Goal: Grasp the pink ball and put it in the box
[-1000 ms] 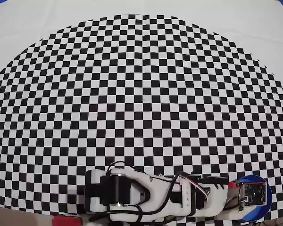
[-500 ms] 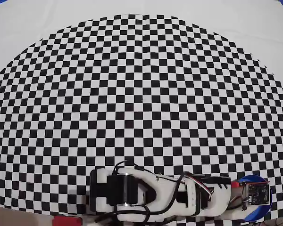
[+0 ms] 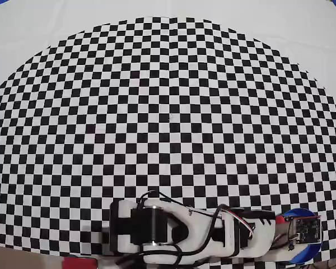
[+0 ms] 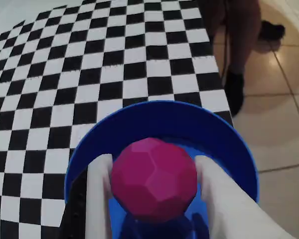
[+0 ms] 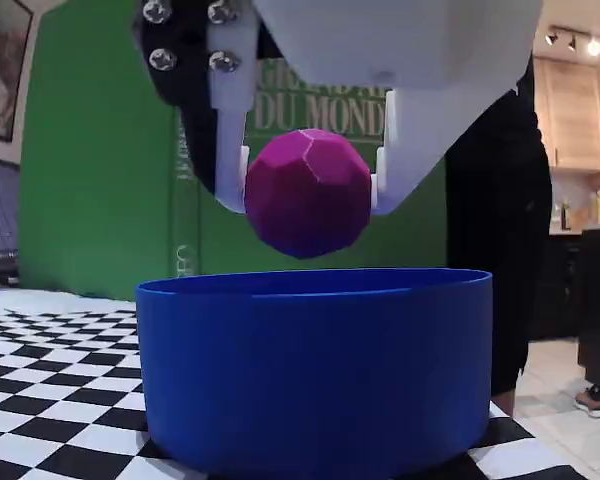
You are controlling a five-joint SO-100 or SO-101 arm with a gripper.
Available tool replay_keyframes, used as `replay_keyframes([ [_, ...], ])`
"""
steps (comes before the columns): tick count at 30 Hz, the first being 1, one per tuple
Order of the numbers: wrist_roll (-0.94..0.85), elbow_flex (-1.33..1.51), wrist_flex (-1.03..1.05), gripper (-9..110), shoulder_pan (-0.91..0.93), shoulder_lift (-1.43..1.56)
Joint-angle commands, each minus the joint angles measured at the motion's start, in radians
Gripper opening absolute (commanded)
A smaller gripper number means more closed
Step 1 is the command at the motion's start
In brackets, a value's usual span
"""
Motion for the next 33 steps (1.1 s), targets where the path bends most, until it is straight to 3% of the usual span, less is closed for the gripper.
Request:
replay_keyframes([
  [1, -0.009, -0.041, -0.023, 0, 0.003, -0.009],
  [14, -0.009, -0.043, -0.035, 1, 0.002, -0.014],
  [15, -0.009, -0.043, -0.035, 4, 0.0, -0.014],
  [18, -0.011, -0.043, -0.037, 29, 0.008, -0.014],
  [20, -0.011, -0.043, -0.043, 34, 0.008, -0.014],
  [33, -0.011, -0.043, -0.066, 36, 0.0, 0.005],
])
